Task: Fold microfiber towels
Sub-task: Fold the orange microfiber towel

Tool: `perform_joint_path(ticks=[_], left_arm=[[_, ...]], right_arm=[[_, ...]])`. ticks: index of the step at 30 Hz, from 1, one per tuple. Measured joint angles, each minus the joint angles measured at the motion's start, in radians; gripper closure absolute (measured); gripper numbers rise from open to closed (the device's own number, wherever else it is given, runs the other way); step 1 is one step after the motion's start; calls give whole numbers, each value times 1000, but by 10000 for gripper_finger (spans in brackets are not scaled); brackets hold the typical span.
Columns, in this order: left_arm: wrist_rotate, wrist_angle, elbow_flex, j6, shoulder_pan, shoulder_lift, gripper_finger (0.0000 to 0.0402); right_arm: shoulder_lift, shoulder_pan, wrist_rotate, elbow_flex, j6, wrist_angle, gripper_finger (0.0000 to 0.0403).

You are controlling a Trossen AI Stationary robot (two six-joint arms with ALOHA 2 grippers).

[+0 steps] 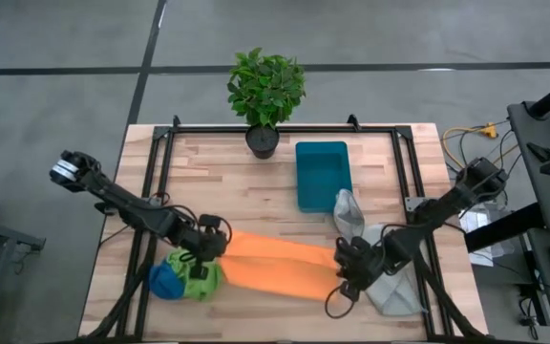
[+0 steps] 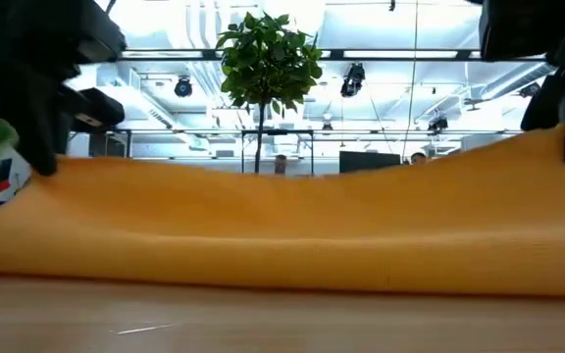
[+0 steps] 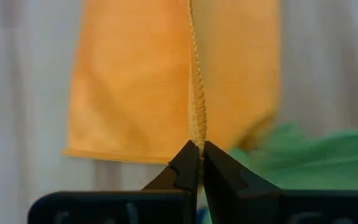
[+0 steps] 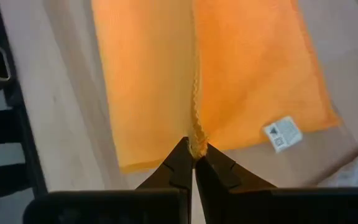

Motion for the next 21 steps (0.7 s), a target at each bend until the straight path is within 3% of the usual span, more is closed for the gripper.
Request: perform_joint_path(ticks=[8, 21], left_arm=[[-122, 2, -2, 13, 62, 41, 401], [-140, 75, -1, 103, 104, 137, 401]], right_arm=[[0, -49, 0, -34, 24, -2, 394], [3, -79, -3, -49, 36, -9, 394]])
